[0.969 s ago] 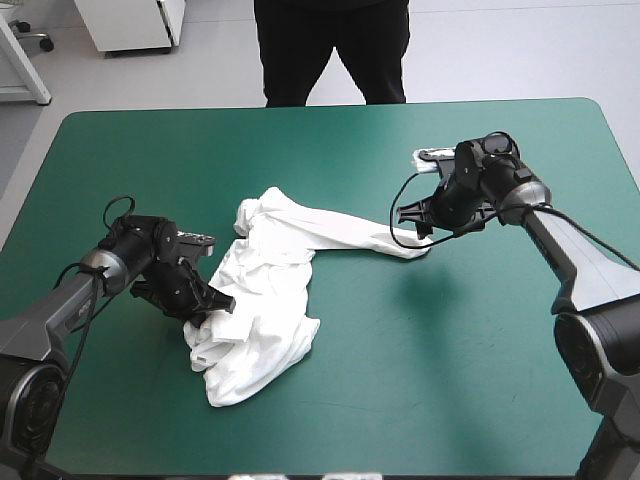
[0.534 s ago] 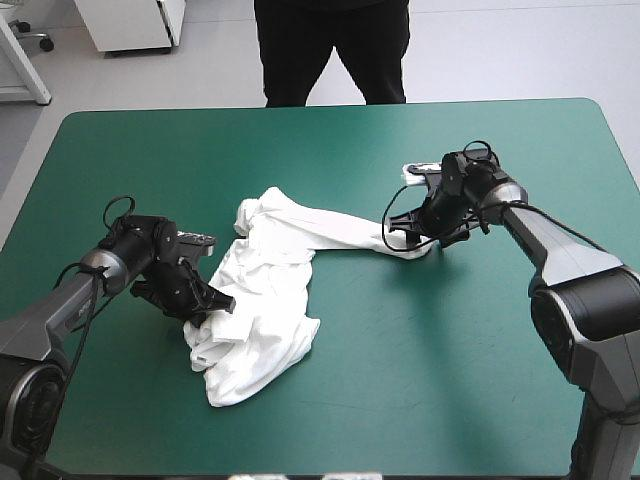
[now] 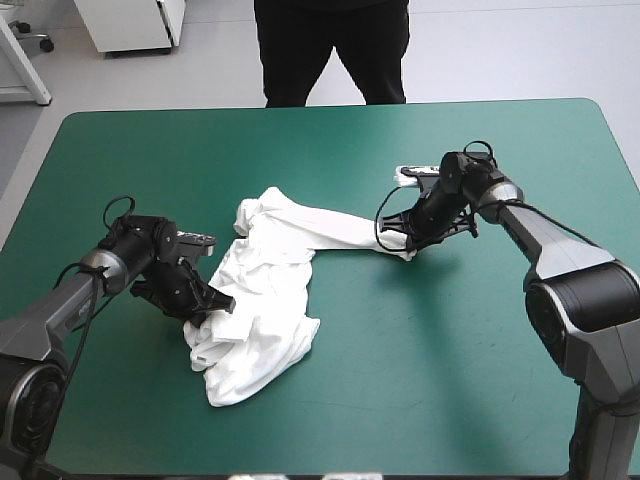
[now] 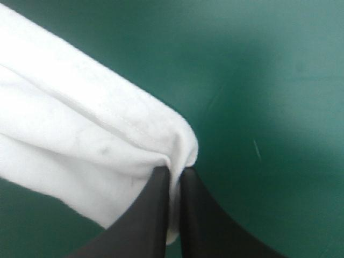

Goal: Fold the cloth

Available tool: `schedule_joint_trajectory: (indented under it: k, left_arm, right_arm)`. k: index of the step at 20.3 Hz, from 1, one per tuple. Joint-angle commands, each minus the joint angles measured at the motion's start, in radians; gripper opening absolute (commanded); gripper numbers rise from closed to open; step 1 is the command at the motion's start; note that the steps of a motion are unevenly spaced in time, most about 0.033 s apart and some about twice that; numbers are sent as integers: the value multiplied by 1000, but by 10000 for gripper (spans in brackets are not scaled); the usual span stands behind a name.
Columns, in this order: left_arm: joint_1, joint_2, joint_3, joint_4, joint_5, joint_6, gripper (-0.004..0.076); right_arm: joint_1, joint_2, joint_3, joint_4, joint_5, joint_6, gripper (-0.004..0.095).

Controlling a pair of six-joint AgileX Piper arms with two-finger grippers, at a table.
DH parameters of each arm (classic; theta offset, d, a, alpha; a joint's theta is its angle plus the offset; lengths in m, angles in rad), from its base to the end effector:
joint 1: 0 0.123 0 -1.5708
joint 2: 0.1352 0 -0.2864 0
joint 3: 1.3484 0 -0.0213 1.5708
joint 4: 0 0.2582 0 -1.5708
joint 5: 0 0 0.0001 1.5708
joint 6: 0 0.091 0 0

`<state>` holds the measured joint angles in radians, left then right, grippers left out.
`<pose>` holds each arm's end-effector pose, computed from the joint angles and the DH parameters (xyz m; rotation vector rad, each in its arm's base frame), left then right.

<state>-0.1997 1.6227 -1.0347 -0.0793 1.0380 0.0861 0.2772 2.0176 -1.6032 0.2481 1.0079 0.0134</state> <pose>0.2859 -0.0642 0.2084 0.3827 3.0880 -0.1100 0.4091 0.1361 0.2132 -0.2271 2.9097 0.3767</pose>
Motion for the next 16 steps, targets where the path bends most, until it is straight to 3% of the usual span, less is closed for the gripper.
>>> schedule_joint_trajectory:
  k: [1,5,11,13,16]
  left_arm:
    - [2,-51,-48,108,-6,-15,-9]
    - [2,-134,-268,190,55,-29,-9]
    - [2,-219,-766,223,133,-37,-9]
    - [2,-241,-972,214,132,-7,-9]
    - [2,-256,-1135,170,97,22,-9]
  right_arm:
    - [2,-102,-40,-41,51,-23,-17]
    - [2,-273,-151,-183,90,-4,-17]
    - [2,-477,-460,-198,139,-33,-17]
    - [2,-519,-604,-219,169,-67,-17]
    - [2,-545,-732,-248,176,-67,-17]
